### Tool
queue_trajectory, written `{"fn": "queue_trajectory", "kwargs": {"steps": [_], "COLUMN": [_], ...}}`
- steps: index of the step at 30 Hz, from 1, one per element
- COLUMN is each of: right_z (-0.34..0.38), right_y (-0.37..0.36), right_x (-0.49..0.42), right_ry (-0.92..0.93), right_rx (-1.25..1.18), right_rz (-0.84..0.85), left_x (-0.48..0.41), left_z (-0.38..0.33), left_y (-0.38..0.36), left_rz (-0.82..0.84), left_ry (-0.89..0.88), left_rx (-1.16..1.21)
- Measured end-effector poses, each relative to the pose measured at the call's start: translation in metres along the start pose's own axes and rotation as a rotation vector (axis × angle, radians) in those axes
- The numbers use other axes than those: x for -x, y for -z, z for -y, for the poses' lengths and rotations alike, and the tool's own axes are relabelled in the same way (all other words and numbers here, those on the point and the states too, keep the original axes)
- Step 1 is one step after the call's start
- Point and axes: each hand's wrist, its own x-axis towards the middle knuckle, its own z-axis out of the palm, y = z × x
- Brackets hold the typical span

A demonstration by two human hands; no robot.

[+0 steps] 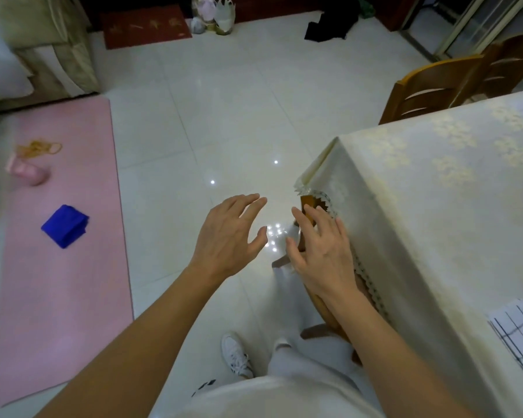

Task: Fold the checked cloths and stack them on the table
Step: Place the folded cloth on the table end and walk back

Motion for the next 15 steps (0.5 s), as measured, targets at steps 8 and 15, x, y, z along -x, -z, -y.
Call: {"fn": "queue_trajectory", "kwargs": {"steps": [8,15], "right_z": [0.026,0.024], "right_y": [-0.04,-0.088], "right_x": [-0.089,-0.211], "right_ry": [-0.017,-0.059], "right_rx": [0.004,-0.019], "right_rz": [0.067,0.064], "left_x": [-0.066,-0.189], "left_z": [0.07,0.131], "left_y": [0.007,0.009], "left_rz": [-0.046,0.014], "left_ry": [0.01,-0.006], "left_rx": [-0.007,-0.037]}}
